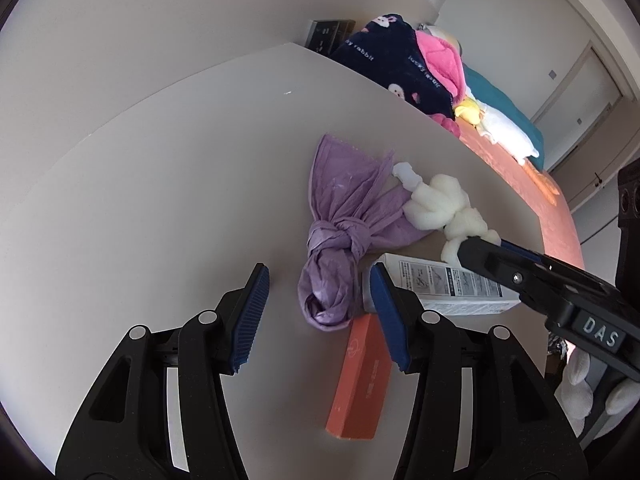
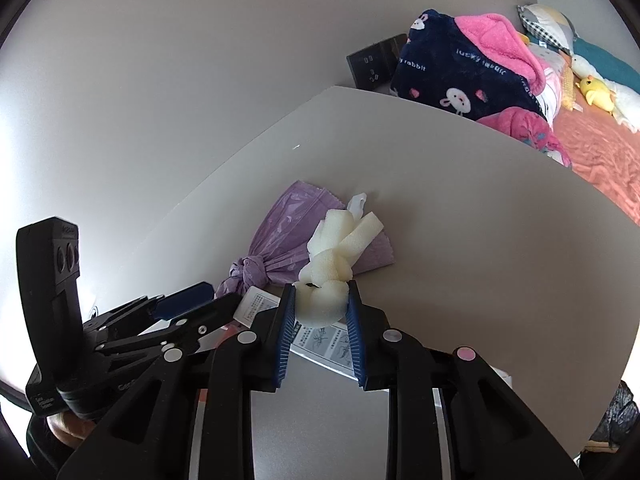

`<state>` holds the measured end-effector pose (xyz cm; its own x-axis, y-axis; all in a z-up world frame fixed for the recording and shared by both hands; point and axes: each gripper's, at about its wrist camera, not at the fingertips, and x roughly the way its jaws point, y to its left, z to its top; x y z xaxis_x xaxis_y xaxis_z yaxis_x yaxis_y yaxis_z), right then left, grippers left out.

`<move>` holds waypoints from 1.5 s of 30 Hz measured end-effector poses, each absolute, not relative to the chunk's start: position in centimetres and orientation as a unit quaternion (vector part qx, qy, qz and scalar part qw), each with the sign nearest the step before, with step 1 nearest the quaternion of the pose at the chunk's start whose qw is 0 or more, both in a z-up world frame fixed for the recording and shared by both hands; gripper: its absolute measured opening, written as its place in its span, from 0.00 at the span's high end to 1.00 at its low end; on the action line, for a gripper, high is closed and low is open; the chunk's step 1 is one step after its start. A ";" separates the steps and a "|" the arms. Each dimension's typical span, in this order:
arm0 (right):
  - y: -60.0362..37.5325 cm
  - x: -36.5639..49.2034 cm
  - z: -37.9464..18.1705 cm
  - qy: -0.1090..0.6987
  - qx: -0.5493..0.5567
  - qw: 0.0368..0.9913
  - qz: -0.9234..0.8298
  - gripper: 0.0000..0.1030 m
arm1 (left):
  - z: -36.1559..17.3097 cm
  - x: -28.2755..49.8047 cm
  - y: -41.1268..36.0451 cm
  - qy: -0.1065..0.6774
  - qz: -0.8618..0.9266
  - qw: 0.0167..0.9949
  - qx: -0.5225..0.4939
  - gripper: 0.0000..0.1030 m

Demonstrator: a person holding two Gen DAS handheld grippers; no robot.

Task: Collect trash
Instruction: 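Grasp the white foam piece with the right tool while the left tool grasps the knotted purple bag, then carry the purple bag and white foam over the trash bag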

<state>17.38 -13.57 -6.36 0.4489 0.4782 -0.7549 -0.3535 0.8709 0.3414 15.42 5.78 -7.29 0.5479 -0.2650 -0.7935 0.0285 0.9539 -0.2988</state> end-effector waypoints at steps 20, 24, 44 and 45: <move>-15.5 15.9 -3.2 0.429 0.073 0.869 0.235 0.74 | -4.4 14.9 4.6 0.423 -0.074 0.899 -0.085 0.83; -16.4 15.4 -2.2 0.419 0.078 0.874 0.232 0.74 | -3.5 14.5 4.1 0.421 -0.075 0.900 -0.081 0.83; -23.4 10.1 2.5 0.366 0.101 0.904 0.195 0.74 | 0.8 11.9 -0.5 0.396 -0.115 0.908 -0.076 0.83; -23.6 9.8 2.6 0.364 0.102 0.905 0.193 0.74 | 1.0 11.8 -0.8 0.394 -0.117 0.908 -0.075 0.83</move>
<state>9.80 -23.62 2.61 0.6598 0.4242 -0.6203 -0.2754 0.9045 0.3256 11.79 -0.79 1.00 0.6613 -0.2723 -0.6990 0.1545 0.9613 -0.2283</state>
